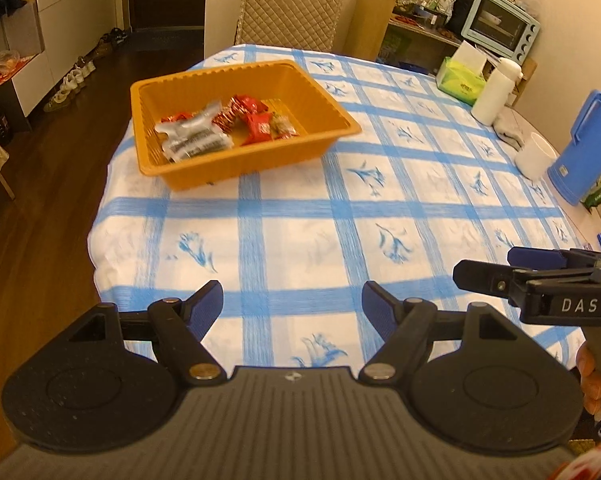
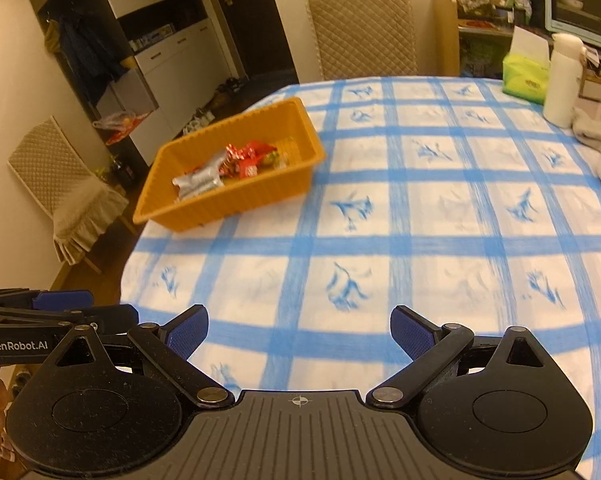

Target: Organize snacks

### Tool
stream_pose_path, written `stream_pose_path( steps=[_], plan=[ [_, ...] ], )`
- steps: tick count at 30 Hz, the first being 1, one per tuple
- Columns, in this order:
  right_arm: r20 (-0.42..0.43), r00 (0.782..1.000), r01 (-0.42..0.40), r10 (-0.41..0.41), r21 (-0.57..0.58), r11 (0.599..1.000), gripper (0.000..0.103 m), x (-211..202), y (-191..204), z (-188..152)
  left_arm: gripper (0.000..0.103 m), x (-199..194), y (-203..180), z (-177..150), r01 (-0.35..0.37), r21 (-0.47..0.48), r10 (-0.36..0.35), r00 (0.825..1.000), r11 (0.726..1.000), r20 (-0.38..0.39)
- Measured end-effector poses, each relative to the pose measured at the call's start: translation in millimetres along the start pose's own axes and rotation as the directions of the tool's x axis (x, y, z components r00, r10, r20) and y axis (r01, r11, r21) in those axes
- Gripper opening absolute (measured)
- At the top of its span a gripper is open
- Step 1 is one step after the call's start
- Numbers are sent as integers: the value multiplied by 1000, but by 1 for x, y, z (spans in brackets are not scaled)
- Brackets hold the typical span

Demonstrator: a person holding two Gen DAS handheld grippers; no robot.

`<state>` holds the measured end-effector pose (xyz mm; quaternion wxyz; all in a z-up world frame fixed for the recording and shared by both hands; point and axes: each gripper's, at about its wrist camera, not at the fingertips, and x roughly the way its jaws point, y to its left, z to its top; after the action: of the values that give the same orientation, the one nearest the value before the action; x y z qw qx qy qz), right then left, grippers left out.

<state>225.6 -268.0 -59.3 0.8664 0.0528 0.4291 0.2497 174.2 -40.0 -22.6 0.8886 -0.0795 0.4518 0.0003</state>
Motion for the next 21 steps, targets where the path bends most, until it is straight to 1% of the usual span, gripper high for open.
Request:
stream_pose_path(
  steps=[5, 15, 21],
  plan=[
    [-21, 1000, 14, -14, 10, 1000, 97, -7, -7, -12, 75, -4, -12, -11, 9, 6, -9, 1000, 1000, -6],
    [-55, 998, 14, -14, 1, 1000, 97, -15, -13, -31, 75, -8, -27, -29, 10, 4, -10, 1000, 1000, -18],
    [-68, 998, 10, -10, 0, 1000, 97, -16, -15, -37, 75, -8, -32, -35, 8, 3, -8, 1000, 1000, -25]
  ],
)
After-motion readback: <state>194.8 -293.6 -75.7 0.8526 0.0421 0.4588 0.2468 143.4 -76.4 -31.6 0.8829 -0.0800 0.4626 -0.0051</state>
